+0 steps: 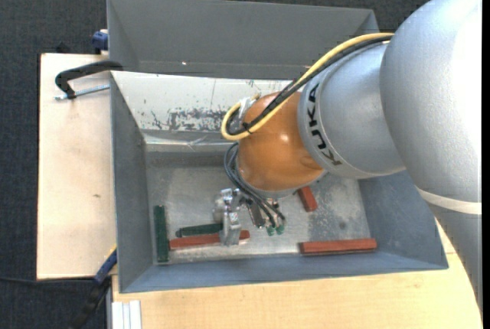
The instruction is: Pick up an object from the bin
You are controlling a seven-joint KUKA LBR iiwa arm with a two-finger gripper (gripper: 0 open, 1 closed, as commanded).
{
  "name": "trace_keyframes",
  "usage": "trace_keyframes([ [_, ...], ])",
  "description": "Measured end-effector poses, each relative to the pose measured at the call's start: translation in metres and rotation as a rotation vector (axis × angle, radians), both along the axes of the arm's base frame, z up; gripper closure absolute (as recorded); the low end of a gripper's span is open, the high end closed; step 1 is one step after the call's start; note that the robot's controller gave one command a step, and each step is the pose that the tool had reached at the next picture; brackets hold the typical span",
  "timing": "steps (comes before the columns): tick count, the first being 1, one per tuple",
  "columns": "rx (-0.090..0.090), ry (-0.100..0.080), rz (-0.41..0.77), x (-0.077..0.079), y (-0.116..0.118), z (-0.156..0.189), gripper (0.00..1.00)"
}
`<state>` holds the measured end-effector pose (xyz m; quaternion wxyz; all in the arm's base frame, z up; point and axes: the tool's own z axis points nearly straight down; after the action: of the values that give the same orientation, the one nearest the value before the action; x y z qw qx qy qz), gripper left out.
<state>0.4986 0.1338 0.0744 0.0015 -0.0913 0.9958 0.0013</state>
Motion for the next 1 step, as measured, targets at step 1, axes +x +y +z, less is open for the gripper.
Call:
trace_keyframes([
  [1, -0.004, -0.001, 0.032, 0.0034, 0.0098, 0.0001, 1.00],
])
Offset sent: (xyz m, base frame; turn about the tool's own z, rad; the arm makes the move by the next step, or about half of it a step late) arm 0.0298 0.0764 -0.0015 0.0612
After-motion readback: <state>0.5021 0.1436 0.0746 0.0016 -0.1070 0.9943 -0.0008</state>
